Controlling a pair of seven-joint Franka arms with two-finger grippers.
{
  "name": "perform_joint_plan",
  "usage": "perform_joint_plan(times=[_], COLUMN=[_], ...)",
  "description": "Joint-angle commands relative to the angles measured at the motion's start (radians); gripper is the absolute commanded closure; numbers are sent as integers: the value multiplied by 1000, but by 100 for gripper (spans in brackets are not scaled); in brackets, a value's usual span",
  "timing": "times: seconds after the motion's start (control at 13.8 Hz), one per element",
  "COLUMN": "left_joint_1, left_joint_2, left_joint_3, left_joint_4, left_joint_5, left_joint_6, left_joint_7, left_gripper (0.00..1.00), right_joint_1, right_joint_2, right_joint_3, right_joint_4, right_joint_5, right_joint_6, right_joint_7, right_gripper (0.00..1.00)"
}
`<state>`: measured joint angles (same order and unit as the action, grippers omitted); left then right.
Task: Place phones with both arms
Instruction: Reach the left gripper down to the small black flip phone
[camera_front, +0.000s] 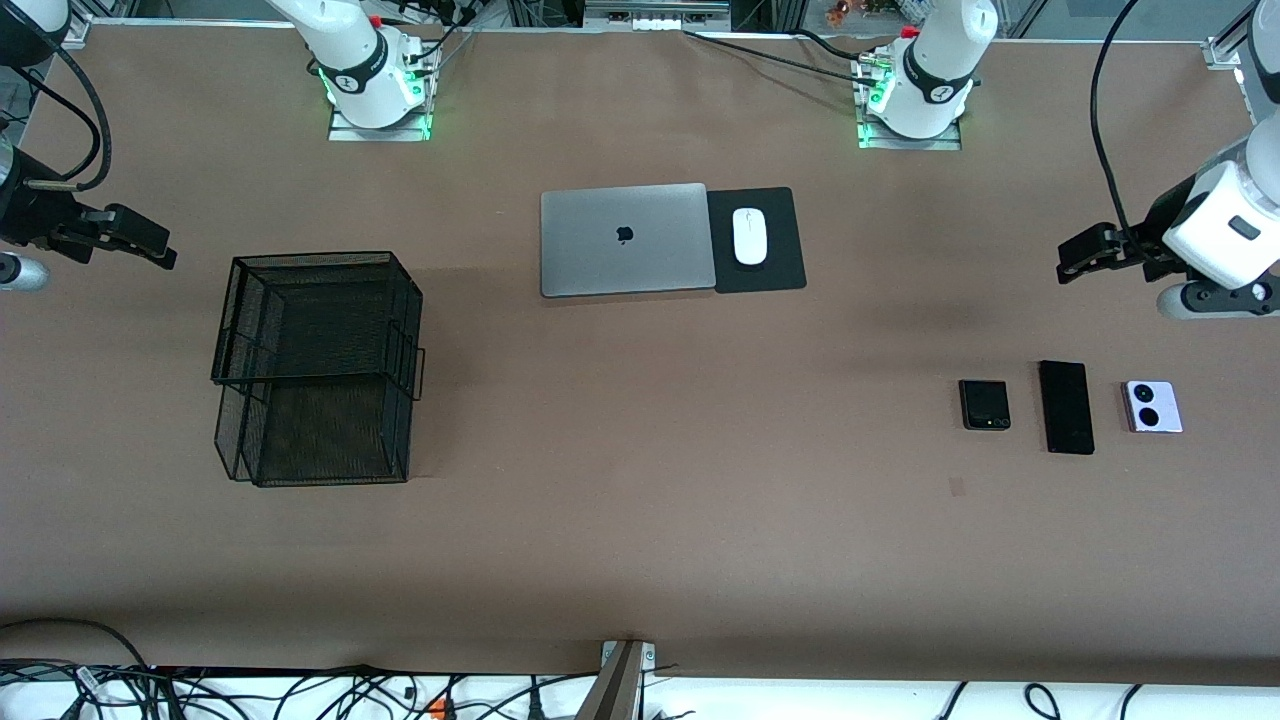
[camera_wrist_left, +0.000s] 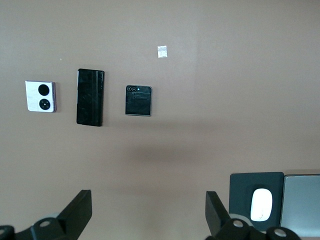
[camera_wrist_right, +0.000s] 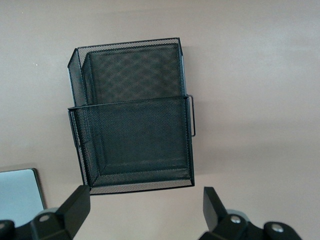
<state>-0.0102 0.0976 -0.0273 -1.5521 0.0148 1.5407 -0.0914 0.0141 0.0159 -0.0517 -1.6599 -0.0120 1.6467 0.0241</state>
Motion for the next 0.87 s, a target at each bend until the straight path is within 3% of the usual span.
perform_joint_plan(times=[0.0,0.22,0.44,0.8], left_joint_1=[16,24,44,90], left_joint_2=[45,143,238,296], left_joint_3=[6,7,6,6], left_joint_4=[32,20,-11,-273], left_joint_5=[7,13,27,73], left_joint_6=[-17,-11,80,557], left_joint_7=[30,67,98,168], left_gripper=[0,0,0,0], right_joint_1=[-11,-11,-11,-11], right_joint_2=[-8,-8,-8,-8], right_joint_3=[7,7,7,7], right_joint_4=[3,5,6,5], right_joint_5=[3,4,9,9], right_joint_6=[5,5,2,2], right_joint_7=[-3,-1,4,4], right_gripper=[0,0,0,0])
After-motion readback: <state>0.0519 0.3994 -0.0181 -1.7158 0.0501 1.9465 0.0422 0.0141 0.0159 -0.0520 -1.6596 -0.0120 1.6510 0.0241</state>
